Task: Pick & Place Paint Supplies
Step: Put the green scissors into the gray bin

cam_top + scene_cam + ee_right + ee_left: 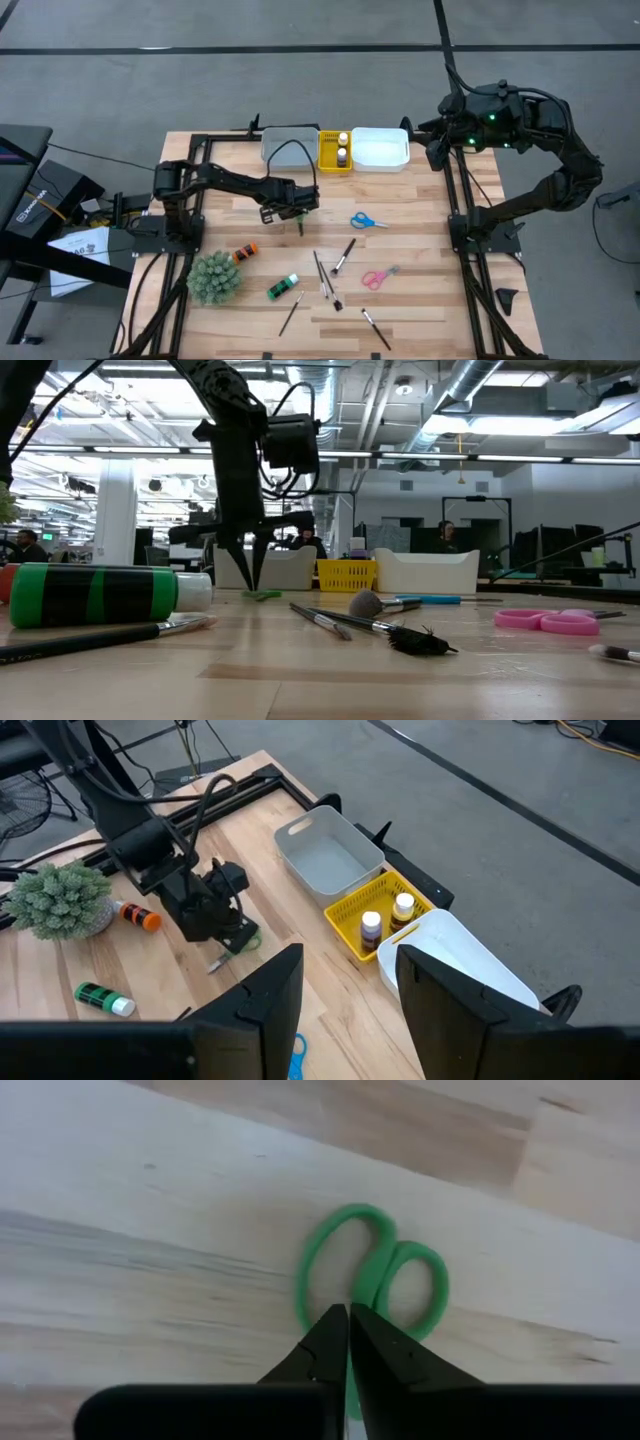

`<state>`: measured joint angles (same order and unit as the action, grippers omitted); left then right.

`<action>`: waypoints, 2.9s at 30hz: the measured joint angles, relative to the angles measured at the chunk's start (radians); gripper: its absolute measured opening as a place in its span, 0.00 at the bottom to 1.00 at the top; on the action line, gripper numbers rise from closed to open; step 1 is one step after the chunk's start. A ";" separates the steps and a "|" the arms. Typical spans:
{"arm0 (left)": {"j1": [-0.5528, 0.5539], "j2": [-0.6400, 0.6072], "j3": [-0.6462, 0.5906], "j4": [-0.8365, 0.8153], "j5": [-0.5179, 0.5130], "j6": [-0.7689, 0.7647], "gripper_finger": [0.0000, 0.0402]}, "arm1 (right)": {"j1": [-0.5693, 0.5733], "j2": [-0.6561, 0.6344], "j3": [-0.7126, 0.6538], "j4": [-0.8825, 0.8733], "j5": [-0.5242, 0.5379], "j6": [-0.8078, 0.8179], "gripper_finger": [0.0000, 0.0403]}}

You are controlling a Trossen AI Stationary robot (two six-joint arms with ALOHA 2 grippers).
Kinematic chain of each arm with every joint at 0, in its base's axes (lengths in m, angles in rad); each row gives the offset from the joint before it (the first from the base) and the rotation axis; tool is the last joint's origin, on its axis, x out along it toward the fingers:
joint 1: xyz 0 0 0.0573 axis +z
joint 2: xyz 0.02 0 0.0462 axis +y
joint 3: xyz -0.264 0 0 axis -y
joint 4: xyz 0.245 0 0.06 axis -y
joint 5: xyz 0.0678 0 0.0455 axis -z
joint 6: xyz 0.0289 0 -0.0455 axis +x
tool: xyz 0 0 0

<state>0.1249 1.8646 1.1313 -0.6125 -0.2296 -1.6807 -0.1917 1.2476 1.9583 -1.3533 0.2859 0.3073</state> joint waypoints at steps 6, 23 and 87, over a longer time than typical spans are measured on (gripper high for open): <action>-0.007 -0.031 0.001 0.010 0.000 -0.004 0.05 | 0.000 0.000 0.000 0.000 0.000 0.000 0.39; -0.029 -0.031 0.001 -0.038 -0.031 -0.130 0.16 | 0.000 0.000 0.000 -0.004 -0.022 -0.004 0.39; 0.124 -0.346 -0.001 0.145 -0.176 0.629 0.00 | -0.001 -0.039 0.000 -0.038 -0.008 0.045 0.39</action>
<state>0.2491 1.5182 1.1305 -0.4678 -0.4057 -1.0514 -0.1923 1.2091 1.9579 -1.3911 0.2781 0.3519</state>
